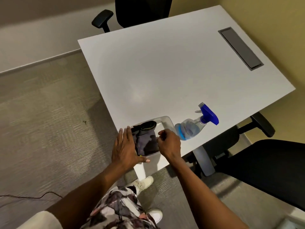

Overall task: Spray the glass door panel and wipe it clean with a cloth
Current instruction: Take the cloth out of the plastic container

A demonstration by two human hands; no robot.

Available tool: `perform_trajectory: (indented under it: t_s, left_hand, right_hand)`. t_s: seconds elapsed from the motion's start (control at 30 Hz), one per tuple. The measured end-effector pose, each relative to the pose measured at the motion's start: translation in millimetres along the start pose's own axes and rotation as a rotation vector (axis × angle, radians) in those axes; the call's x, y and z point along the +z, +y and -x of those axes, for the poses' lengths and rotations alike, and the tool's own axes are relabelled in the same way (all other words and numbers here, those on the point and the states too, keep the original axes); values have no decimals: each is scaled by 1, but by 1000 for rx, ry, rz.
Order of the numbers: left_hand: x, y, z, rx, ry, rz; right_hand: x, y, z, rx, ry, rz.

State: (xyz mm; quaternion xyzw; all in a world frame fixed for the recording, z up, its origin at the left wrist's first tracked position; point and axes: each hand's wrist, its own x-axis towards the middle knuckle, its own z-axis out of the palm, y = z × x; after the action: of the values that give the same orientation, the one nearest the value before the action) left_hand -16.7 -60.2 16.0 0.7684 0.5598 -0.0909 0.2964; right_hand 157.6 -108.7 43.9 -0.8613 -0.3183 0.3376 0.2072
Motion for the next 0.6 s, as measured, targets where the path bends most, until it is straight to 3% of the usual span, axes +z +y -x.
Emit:
perform_trajectory:
  t_s: [0.13, 0.27, 0.6]
  left_hand:
    - [2, 1, -3, 37, 13, -31]
    - [3, 2, -4, 53, 18, -46]
    - [6, 2, -8, 19, -1, -124]
  right_hand:
    - [22, -4, -23, -45, -172, 286]
    - [39, 2, -32, -6, -268, 380]
    - [29, -1, -32, 158, -175, 158]
